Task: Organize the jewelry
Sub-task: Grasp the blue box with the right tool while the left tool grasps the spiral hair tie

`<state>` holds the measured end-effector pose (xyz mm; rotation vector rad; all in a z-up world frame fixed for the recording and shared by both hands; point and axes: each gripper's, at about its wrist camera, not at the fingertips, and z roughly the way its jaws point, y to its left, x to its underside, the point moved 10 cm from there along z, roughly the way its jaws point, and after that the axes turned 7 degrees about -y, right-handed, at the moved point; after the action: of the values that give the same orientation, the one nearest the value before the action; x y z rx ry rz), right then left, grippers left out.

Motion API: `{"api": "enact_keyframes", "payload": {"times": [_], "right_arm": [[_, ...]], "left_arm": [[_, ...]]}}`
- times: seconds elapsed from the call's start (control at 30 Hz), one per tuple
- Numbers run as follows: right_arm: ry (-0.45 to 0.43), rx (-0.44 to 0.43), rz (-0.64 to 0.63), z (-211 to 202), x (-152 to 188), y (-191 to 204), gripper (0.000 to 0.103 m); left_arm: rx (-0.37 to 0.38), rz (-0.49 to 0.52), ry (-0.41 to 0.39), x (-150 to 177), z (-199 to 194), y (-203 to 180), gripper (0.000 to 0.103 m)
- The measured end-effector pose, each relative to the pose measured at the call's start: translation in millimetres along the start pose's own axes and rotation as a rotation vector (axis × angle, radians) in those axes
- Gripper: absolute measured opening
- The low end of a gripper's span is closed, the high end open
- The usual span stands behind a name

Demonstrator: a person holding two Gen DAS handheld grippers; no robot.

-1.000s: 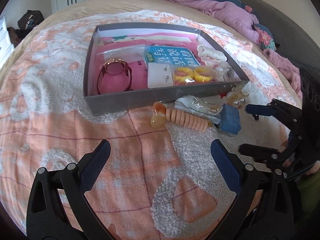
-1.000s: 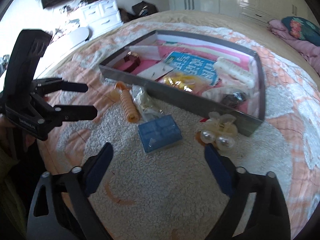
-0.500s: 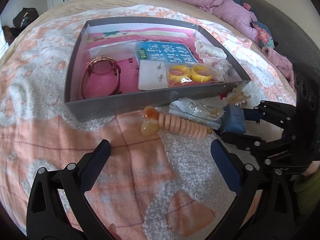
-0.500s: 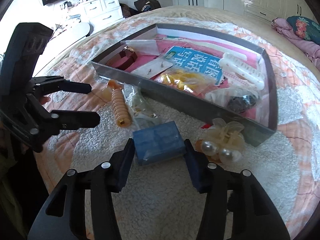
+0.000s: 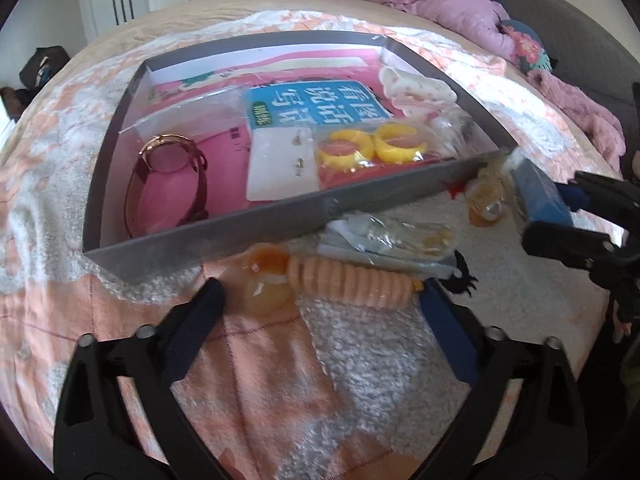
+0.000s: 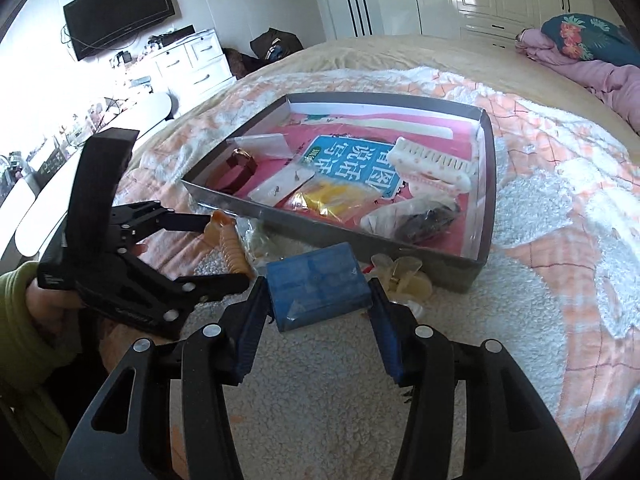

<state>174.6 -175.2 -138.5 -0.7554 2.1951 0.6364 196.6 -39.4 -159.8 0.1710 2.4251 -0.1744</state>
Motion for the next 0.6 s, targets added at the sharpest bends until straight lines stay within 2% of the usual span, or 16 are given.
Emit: {"api": "enact_keyframes", "payload": {"times": [0.03,0.07,0.3,0.6], "right_arm": [[-0.003,-0.002,0.000,0.1,-0.7,1.3,0.048],[-0.008,-0.002,0.000,-1.3,-1.6,2.1,0.048],[-0.034,-0.008,0.005,-9.0,-8.3,5.7,0.048],[-0.069,-0.040,-0.011,-17.3,-25.0,24.8,0.048]], "left_arm": [[-0.003,-0.001,-0.008,-1.9,-0.9,1.1,0.068],[0.003,-0.003,-0.014,-3.4,-2.4,1.1,0.066],[0.036,-0.037,-0.053,-10.3,-25.6,3.8,0.065],[-0.022,-0.124,-0.188,-32.5,-88.0,44.7,0.065]]}}
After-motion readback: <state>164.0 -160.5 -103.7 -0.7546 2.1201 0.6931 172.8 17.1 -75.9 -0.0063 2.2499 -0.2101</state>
